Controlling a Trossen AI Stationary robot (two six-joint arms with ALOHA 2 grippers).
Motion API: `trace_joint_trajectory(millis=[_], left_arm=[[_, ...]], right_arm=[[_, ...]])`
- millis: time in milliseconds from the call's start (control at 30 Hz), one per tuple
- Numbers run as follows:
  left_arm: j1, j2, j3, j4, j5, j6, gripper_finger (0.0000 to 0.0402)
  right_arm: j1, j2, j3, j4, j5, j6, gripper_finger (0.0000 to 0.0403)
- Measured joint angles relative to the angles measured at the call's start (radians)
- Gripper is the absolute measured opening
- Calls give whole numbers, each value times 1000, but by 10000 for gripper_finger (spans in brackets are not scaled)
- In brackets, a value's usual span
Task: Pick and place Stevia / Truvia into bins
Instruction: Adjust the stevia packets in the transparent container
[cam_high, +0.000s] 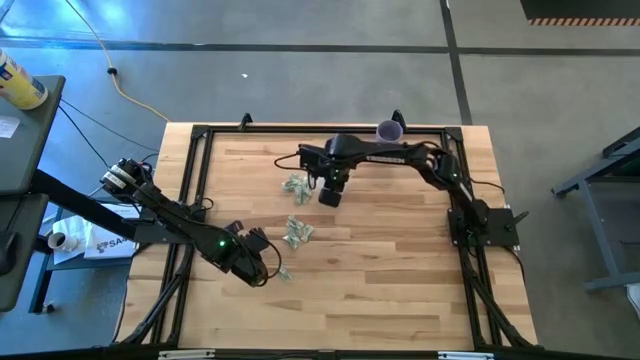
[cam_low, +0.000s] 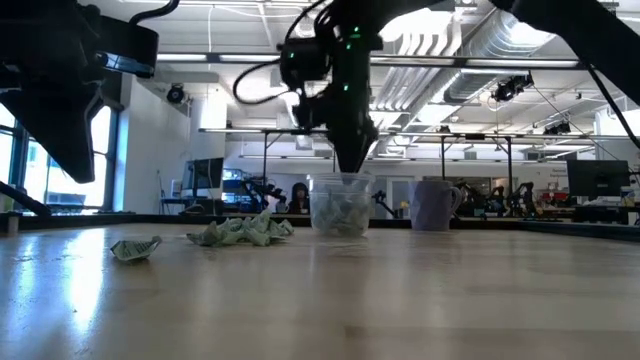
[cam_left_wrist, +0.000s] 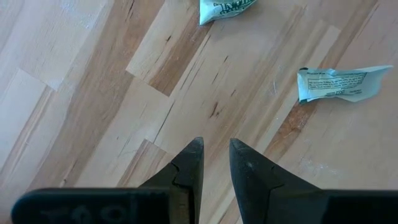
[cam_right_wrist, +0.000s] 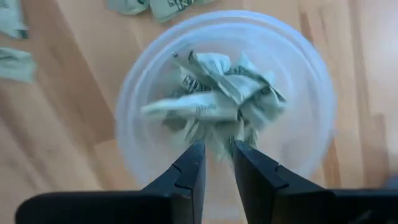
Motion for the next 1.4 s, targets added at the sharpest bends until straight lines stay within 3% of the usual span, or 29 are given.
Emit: trace_joint_trajectory(millis=[267,767,1167,1400], left_arm=[[0,0,0,-1,0,-3,111],[0,0,0,0,1,-1,111],[0,0,0,0,28,-6,111],[0,0,0,-1,28,-2,111]], right_arm=[[-10,91,-2,-20,9,-33,74],[10,44,125,-1,34,-64,74],[-9,45,18,28,-19,-45,74],[-4,50,-35,174,-32,-48,74]])
